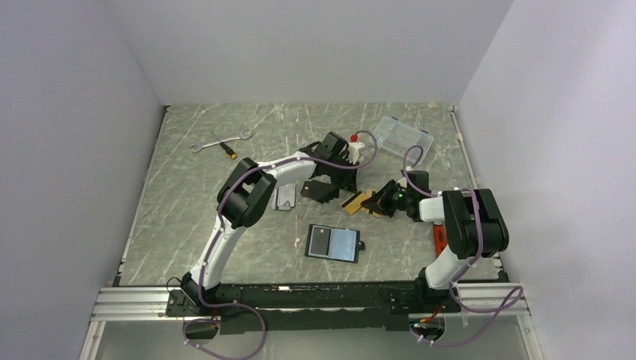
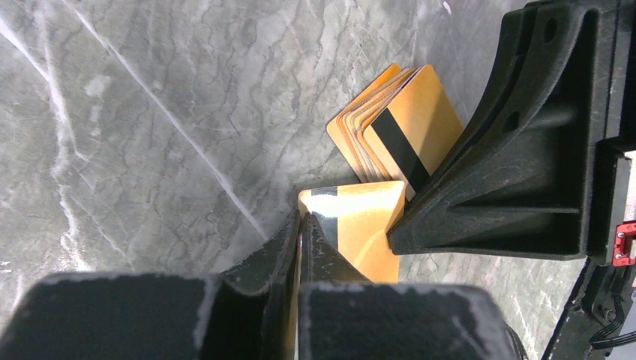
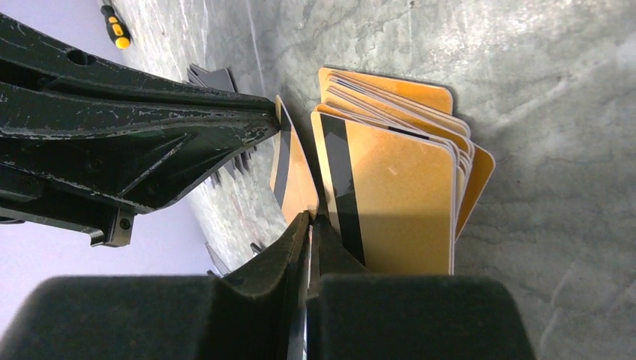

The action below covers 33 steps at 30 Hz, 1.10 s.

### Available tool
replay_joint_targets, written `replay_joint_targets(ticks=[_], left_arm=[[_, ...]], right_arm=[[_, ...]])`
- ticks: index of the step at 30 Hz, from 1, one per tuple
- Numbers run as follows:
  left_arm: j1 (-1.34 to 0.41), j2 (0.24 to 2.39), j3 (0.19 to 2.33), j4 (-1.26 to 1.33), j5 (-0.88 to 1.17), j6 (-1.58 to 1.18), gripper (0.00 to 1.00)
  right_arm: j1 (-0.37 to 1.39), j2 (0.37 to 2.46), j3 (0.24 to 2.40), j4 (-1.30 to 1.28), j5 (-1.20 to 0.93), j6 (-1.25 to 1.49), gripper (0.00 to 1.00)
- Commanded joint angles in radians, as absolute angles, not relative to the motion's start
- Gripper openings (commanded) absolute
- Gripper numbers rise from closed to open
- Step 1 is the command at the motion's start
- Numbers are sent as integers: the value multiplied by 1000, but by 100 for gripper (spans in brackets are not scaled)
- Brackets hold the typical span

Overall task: Put the credit cards into the card holder
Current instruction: Pick up the credit card from the center of the board.

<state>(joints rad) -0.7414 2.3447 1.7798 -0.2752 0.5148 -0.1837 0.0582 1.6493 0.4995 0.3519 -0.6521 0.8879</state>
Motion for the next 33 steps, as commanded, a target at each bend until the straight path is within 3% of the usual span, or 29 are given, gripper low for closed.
replay_joint_targets(ticks=[1,25,33], left_arm=[[-770,2331,1726,-309,620,-234,0],[-742,2282,1614,-183,842,-420,0],[-687,2224,1613,-166,862,-444,27]], right_arm=[[66,1635,507,457,-592,914,2],[68,1467,488,393,-555,897,0],[69,1389,501,199,-509,787,0]])
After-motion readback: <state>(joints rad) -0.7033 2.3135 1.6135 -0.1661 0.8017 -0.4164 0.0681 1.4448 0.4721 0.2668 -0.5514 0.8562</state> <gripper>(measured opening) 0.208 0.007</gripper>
